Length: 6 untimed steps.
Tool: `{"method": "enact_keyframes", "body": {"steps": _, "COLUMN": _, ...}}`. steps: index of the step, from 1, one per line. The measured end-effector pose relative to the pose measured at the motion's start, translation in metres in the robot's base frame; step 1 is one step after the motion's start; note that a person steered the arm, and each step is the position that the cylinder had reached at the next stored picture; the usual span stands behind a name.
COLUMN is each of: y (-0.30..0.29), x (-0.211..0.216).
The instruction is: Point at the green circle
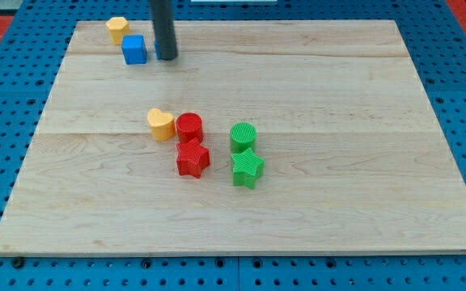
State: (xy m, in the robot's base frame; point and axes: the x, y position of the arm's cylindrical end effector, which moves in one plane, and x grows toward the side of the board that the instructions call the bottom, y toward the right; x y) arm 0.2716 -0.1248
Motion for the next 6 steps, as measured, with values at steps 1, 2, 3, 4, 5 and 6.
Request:
{"method": "enact_keyframes", "body": {"steps": 1, "y": 0.041, "x": 0.004}}
{"method": "enact_keyframes", "body": {"steps": 2, "y": 0.159, "x": 0.046}}
{"method": "enact_keyframes", "body": {"steps": 3, "y": 0.237, "x": 0.131}}
{"method": "enact_keyframes", "body": {"steps": 4, "y": 0.251, "x": 0.189}}
{"method": "enact_keyframes", "body": {"steps": 5, "y": 0.189, "x": 0.205}}
{"method": "enact_keyframes", "body": {"steps": 6, "y": 0.157, "x": 0.230}}
